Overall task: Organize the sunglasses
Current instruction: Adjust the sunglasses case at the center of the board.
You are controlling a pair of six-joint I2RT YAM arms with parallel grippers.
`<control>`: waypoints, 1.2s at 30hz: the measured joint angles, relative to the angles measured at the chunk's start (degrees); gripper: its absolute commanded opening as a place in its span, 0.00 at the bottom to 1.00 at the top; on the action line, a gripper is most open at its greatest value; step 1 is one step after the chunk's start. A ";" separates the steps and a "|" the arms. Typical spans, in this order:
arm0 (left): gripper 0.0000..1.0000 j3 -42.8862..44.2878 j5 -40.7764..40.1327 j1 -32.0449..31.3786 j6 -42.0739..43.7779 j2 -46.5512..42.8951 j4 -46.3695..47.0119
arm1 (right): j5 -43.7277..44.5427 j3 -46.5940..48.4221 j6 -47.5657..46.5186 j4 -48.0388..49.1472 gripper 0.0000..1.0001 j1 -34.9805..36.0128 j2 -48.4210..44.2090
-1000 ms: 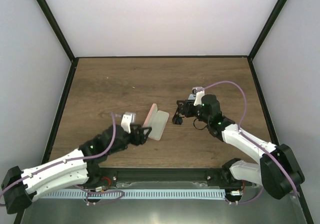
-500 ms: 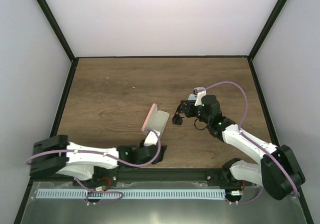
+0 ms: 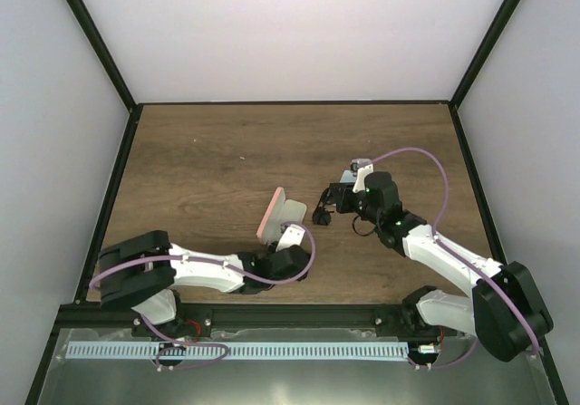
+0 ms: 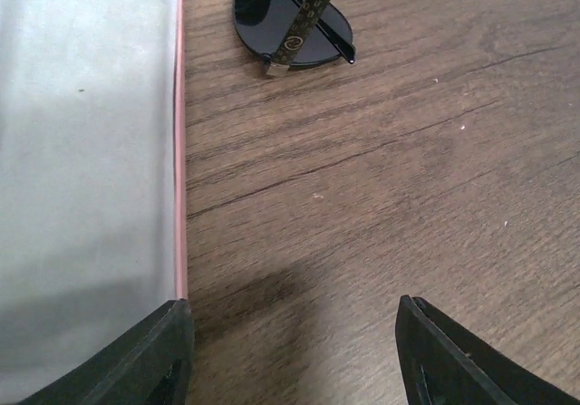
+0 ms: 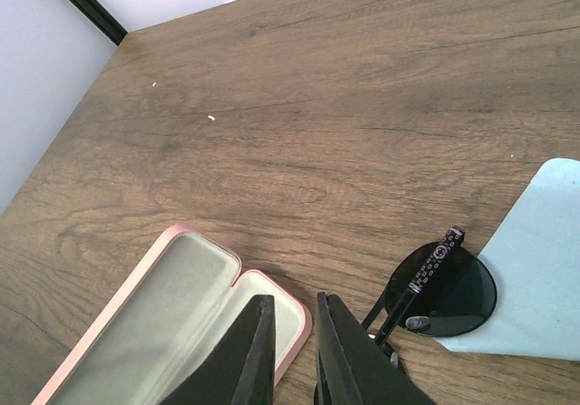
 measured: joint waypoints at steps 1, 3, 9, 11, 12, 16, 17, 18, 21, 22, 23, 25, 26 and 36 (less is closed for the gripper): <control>0.63 0.00 1.05 0.79 0.35 0.68 0.87 | 0.00 0.00 0.00 0.00 0.16 0.00 0.00; 0.63 -0.02 2.99 1.75 1.27 2.10 2.78 | 0.00 0.00 0.00 -0.04 0.16 0.00 0.04; 0.63 -0.28 6.88 2.73 2.32 4.37 5.97 | 0.00 0.00 0.02 -0.09 0.19 0.00 0.66; 0.63 -0.94 7.87 3.65 2.58 4.37 6.91 | 0.00 0.00 0.00 -0.11 0.20 0.00 0.98; 0.63 -1.40 8.31 4.26 2.64 4.37 7.34 | 0.00 0.00 0.00 -0.13 0.20 0.00 1.07; 0.63 -3.85 9.31 7.43 2.91 3.91 10.45 | 0.00 0.00 0.02 -0.11 0.21 0.00 1.11; 0.63 -4.61 9.51 8.50 2.93 3.58 11.32 | 0.00 0.00 0.02 -0.11 0.21 0.00 1.14; 0.63 -5.42 9.57 9.51 2.95 3.21 12.20 | 0.00 0.00 0.00 -0.13 0.21 0.00 1.18; 0.63 -7.19 9.66 11.63 3.04 2.21 13.73 | 0.00 0.00 0.00 -0.11 0.21 0.00 1.38; 0.63 -7.63 9.68 12.24 3.06 1.90 13.97 | 0.00 0.00 0.02 -0.11 0.21 0.00 1.51; 0.63 -7.89 9.68 12.63 3.08 1.70 14.10 | -0.02 0.00 0.02 -0.11 0.21 0.00 1.62; 0.63 -8.33 9.68 13.68 3.10 1.38 14.25 | -0.02 0.00 0.02 -0.13 0.22 0.00 1.95; 0.64 -8.46 9.68 14.34 3.10 1.27 14.25 | -0.02 0.00 0.02 -0.13 0.22 0.00 2.10; 0.64 -8.90 9.68 18.67 4.33 1.20 14.75 | -0.74 -0.02 0.00 0.20 0.22 0.00 1.92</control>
